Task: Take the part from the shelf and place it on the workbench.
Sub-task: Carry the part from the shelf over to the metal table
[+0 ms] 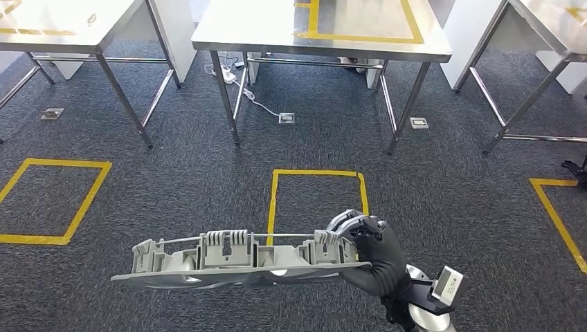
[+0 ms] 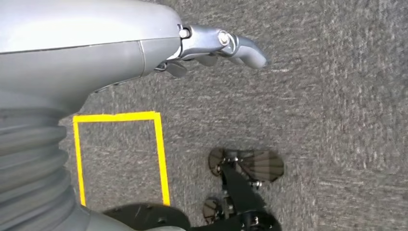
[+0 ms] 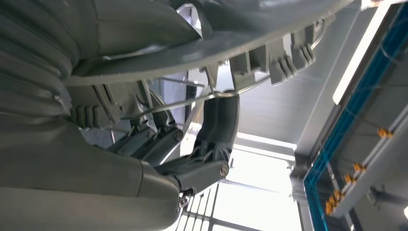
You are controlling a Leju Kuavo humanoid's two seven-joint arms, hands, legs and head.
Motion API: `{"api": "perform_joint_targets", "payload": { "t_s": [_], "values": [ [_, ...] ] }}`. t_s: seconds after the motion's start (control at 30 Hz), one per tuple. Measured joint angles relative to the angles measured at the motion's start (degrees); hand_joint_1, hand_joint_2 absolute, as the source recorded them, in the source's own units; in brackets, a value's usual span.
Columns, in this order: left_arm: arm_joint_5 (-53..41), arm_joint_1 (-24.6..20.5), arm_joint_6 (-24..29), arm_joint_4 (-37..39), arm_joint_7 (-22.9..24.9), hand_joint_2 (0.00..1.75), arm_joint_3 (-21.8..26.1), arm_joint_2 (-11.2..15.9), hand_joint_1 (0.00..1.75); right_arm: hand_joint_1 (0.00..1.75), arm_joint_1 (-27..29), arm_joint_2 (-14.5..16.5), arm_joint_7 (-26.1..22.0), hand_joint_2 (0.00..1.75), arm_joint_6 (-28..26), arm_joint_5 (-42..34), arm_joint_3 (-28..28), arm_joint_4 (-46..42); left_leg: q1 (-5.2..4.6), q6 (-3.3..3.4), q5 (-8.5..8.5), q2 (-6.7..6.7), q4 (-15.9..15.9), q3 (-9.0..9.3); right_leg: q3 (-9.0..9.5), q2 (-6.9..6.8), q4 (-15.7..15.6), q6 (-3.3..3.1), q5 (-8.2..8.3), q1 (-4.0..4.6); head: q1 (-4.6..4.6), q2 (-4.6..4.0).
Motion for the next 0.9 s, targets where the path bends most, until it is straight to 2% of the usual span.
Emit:
{"api": "perform_joint_targets", "payload": {
  "t_s": [0.03,0.1,0.13,0.17,0.2,0.27,0.33,0.4,0.47,0.5,0.53,0.6,0.63,0.67,0.7,0.77,0.8,0.83,0.9],
  "values": [
    [-0.01,-0.03,0.00,0.00,-0.01,1.75,0.00,0.02,0.00,1.75,-0.07,0.00,-0.01,1.75,0.29,-0.24,-0.11,0.01,0.01,0.23,-0.14,0.01,-0.04,0.19,-1.66,-0.04,3.06,0.22,-1.54,-0.09,0.17,0.00],
    [-0.02,-0.02,0.00,0.01,-0.05,1.75,0.00,0.06,0.00,1.75,0.08,-0.01,-0.01,1.75,0.91,-0.68,-0.41,0.09,-0.04,0.42,-0.50,0.02,-0.01,0.42,-6.21,-0.04,10.37,0.43,-4.66,-0.16,0.45,0.00],
    [-0.03,0.04,0.00,0.01,-0.07,1.75,0.00,0.06,0.00,1.75,0.31,-0.02,0.01,1.75,1.14,-0.82,-0.57,0.14,-0.07,0.41,-0.72,0.02,0.00,0.61,-7.91,-0.04,12.56,0.47,-5.08,-0.19,0.50,0.00],
    [-0.04,0.10,0.00,0.02,-0.09,1.75,0.00,0.05,0.00,1.75,0.55,-0.03,0.01,1.75,1.33,-0.88,-0.73,0.19,-0.07,0.35,-0.98,0.01,0.01,0.91,-8.60,-0.04,12.67,0.44,-4.27,-0.19,0.56,0.00],
    [-0.05,0.14,0.00,0.02,-0.10,1.75,0.00,0.04,0.00,1.75,0.72,-0.03,0.02,1.75,1.47,-0.89,-0.87,0.22,-0.07,0.24,-1.26,-0.01,0.02,1.33,-8.15,-0.05,10.63,0.36,-2.35,-0.20,0.63,0.00],
    [-0.08,0.15,0.00,0.01,-0.11,1.75,0.00,0.01,0.00,1.75,0.89,-0.03,0.01,1.75,1.80,-0.94,-1.14,0.23,-0.11,-0.08,-1.93,-0.01,0.02,2.36,-5.19,-0.12,2.82,-0.03,2.44,-0.11,0.74,0.00],
    [-0.09,0.07,0.00,0.02,-0.10,1.75,0.00,0.03,0.00,1.75,0.92,-0.03,0.00,1.75,2.22,-1.00,-1.40,0.25,-0.21,-0.67,-2.52,0.04,-0.08,2.87,-3.19,-0.24,-2.30,-0.76,3.80,0.18,0.85,0.00],
    [-0.08,0.06,0.00,0.02,-0.08,1.75,0.00,0.06,0.00,1.75,1.03,-0.03,0.00,1.75,2.52,-0.97,-1.71,0.25,-0.31,-1.41,-2.64,0.09,0.14,3.15,-2.84,-0.24,-3.08,-1.61,3.50,0.31,0.85,0.00],
    [-0.05,0.08,0.03,0.02,-0.07,1.75,-0.01,0.09,0.00,1.75,1.06,-0.01,0.01,1.75,2.73,-0.88,-1.92,0.24,-0.30,-1.98,-2.95,0.14,1.33,3.26,-1.97,-0.21,-3.43,-2.39,3.97,0.04,0.74,0.00],
    [-0.03,0.03,0.05,0.01,-0.08,1.75,-0.01,0.08,0.00,1.75,0.96,0.01,-0.01,1.75,2.82,-0.84,-1.96,0.23,-0.26,-2.19,-3.65,0.15,3.02,2.54,-1.47,-0.22,-3.52,-2.73,3.81,-0.05,0.59,0.00],
    [-0.01,-0.01,0.07,0.01,-0.08,1.75,-0.02,0.08,0.00,1.75,0.86,0.03,-0.02,1.75,2.89,-0.82,-1.99,0.23,-0.20,-2.40,-4.88,0.16,5.88,1.01,-1.04,-0.24,-3.62,-3.00,3.60,-0.13,0.43,0.00],
    [0.05,-0.04,0.07,0.00,-0.09,1.75,-0.02,0.04,0.00,1.75,0.75,0.05,-0.01,1.75,2.97,-0.76,-2.05,0.25,-0.12,-2.73,-7.87,0.15,13.18,-3.46,-0.56,-0.23,-3.62,-3.31,3.02,-0.10,0.10,0.00],
    [0.10,0.04,0.08,0.01,-0.09,1.75,-0.02,0.05,0.00,1.75,0.78,0.05,0.00,1.75,3.01,-0.72,-2.07,0.25,-0.10,-2.84,-8.64,0.15,15.73,-5.39,-0.27,-0.17,-3.62,-3.34,2.71,-0.07,0.03,0.00],
    [0.15,0.15,0.11,0.02,-0.09,1.75,-0.02,0.06,0.00,1.75,0.80,0.05,0.01,1.75,3.06,-0.68,-2.10,0.25,-0.09,-2.87,-8.26,0.15,16.43,-6.43,0.11,-0.10,-3.61,-3.32,2.37,-0.07,-0.03,0.00],
    [0.19,0.24,0.15,0.04,-0.09,1.75,-0.02,0.07,0.00,1.75,0.81,0.06,0.02,1.75,3.09,-0.66,-2.13,0.25,-0.09,-2.84,-6.62,0.15,14.99,-6.43,0.62,-0.03,-3.61,-3.25,2.01,-0.07,-0.11,0.00],
    [0.25,0.35,0.22,0.07,-0.12,1.75,-0.02,0.12,0.00,1.75,0.72,0.06,0.01,1.75,3.18,-0.65,-2.19,0.25,-0.12,-2.57,-1.32,0.17,7.52,-4.09,1.89,0.00,-3.61,-2.92,1.11,-0.08,-0.25,0.00],
    [0.29,0.34,0.24,0.09,-0.14,1.75,-0.02,0.14,0.00,1.75,0.61,0.06,0.01,1.75,3.21,-0.65,-2.20,0.26,-0.22,-2.34,-0.03,0.22,4.05,-2.90,2.39,0.00,-3.56,-2.66,0.68,-0.03,-0.30,0.00],
    [0.37,0.30,0.24,0.10,-0.16,1.75,-0.02,0.15,0.00,1.75,0.44,0.06,0.00,1.75,3.24,-0.65,-2.23,0.27,-0.33,-2.03,0.57,0.25,1.80,-2.02,2.67,-0.03,-3.57,-2.33,0.29,0.03,-0.32,0.00],
    [0.49,0.30,0.24,0.12,-0.16,1.75,-0.02,0.15,0.00,1.75,0.11,0.10,0.00,1.75,3.24,-0.61,-2.27,0.31,-0.48,-1.25,0.05,0.26,0.80,-1.57,2.98,-0.03,-3.29,-1.60,0.03,0.18,-0.31,0.00]
  ]
}}
